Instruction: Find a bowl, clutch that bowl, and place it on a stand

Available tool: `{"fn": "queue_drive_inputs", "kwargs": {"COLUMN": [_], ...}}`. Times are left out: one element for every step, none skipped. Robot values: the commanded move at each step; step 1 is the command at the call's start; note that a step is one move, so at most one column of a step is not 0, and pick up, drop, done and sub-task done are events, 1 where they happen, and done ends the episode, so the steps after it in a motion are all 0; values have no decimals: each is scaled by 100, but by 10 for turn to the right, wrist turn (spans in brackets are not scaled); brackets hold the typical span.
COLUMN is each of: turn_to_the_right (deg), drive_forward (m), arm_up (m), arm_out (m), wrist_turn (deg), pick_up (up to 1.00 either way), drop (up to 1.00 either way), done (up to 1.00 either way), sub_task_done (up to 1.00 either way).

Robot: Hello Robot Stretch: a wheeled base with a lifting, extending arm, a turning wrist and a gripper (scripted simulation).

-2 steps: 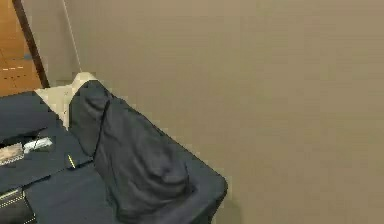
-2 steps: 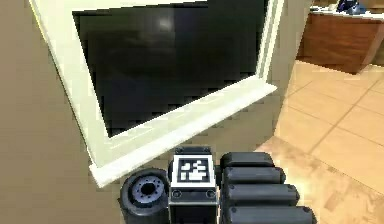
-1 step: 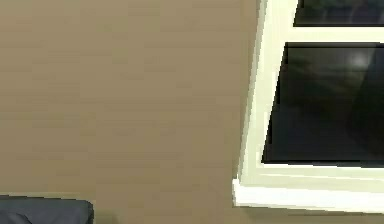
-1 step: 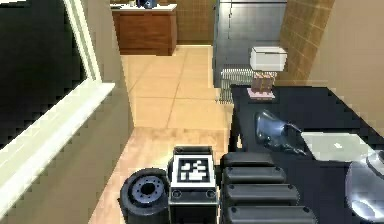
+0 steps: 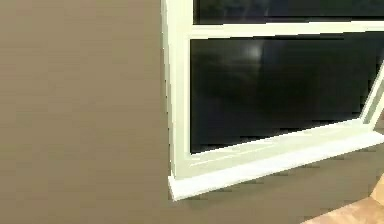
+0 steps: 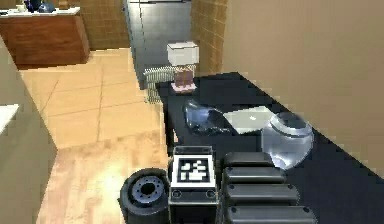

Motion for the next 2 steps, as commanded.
{"fn": "queue_drive_inputs", "kwargs": {"turn_to_the_right": [-450,-450], "drive_forward": [0,0], "arm_up": [0,0], "arm_out": [0,0], "wrist_turn": [0,0], "pick_up": [0,0], "drop": [0,0], "done": [0,0], "sub_task_done": [0,0]}}
